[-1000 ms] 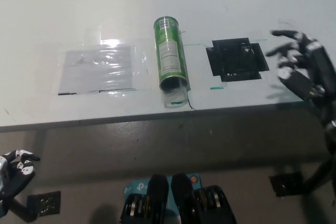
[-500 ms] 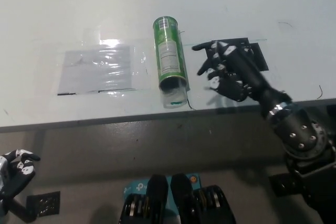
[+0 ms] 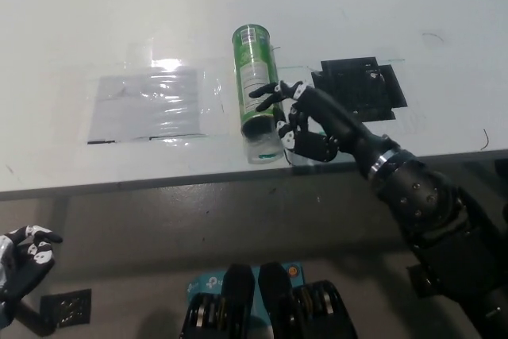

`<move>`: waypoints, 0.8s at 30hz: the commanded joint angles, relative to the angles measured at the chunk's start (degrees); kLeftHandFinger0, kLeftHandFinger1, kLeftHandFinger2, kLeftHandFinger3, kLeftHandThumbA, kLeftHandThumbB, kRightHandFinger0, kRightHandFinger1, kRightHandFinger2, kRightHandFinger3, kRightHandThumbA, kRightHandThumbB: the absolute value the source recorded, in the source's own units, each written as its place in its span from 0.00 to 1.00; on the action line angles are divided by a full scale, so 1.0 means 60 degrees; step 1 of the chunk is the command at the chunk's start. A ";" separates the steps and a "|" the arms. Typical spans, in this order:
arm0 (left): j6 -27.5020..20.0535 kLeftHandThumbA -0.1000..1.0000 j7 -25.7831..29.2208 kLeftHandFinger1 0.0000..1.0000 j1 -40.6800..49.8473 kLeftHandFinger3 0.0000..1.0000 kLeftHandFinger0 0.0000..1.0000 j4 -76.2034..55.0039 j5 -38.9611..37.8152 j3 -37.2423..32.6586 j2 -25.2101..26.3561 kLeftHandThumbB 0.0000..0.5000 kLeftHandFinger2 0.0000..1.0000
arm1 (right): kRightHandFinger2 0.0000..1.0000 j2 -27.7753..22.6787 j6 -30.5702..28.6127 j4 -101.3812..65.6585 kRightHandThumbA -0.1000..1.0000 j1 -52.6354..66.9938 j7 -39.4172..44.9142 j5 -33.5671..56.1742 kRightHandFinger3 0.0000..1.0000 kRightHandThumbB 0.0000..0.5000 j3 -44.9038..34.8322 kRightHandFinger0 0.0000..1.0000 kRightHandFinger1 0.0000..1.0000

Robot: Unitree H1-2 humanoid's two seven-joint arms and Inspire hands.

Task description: The robot uses its right hand finger to pull out the chips tray kept inside a container in the middle of the desk

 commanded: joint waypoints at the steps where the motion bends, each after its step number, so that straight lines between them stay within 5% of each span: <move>1: -0.0088 0.00 -0.0201 0.00 -0.0231 0.11 0.00 -0.0236 -0.0060 0.0038 0.0325 0.21 0.00 | 0.65 0.0105 -0.0802 0.0270 0.00 -0.0714 0.0005 -0.0677 0.76 0.24 0.0130 0.09 0.25; 4: -0.0145 0.00 -0.0216 0.00 -0.0279 0.10 0.00 -0.0225 -0.0019 0.0011 0.0374 0.16 0.00 | 0.62 0.0114 -0.1177 0.0782 0.00 -0.0981 -0.0067 -0.0995 0.75 0.25 0.0286 0.00 0.15; 10: 0.0000 0.00 -0.0201 0.00 -0.0440 0.11 0.00 -0.0330 0.0116 -0.0047 0.0612 0.12 0.00 | 0.62 0.0034 -0.1327 0.1106 0.00 -0.1095 -0.0029 -0.1308 0.77 0.26 0.0325 0.08 0.22; 17: 0.0086 0.00 -0.0210 0.00 -0.0481 0.14 0.00 -0.0515 0.0189 -0.0096 0.0755 0.08 0.00 | 0.51 -0.0283 -0.1715 0.1315 0.00 -0.0995 0.0081 -0.1633 0.78 0.20 0.0419 0.08 0.22; 19: 0.0125 0.00 -0.0216 0.00 -0.0518 0.14 0.00 -0.0540 0.0185 -0.0102 0.0774 0.07 0.00 | 0.58 -0.0337 -0.1797 0.1439 0.00 -0.0979 0.0045 -0.1753 0.78 0.23 0.0421 0.17 0.30; 24: 0.0253 0.00 -0.0202 0.00 -0.0606 0.14 0.00 -0.0625 0.0208 -0.0085 0.0797 0.09 0.00 | 0.61 -0.0460 -0.1955 0.1519 0.00 -0.0756 -0.0004 -0.2168 0.76 0.24 0.0564 0.14 0.28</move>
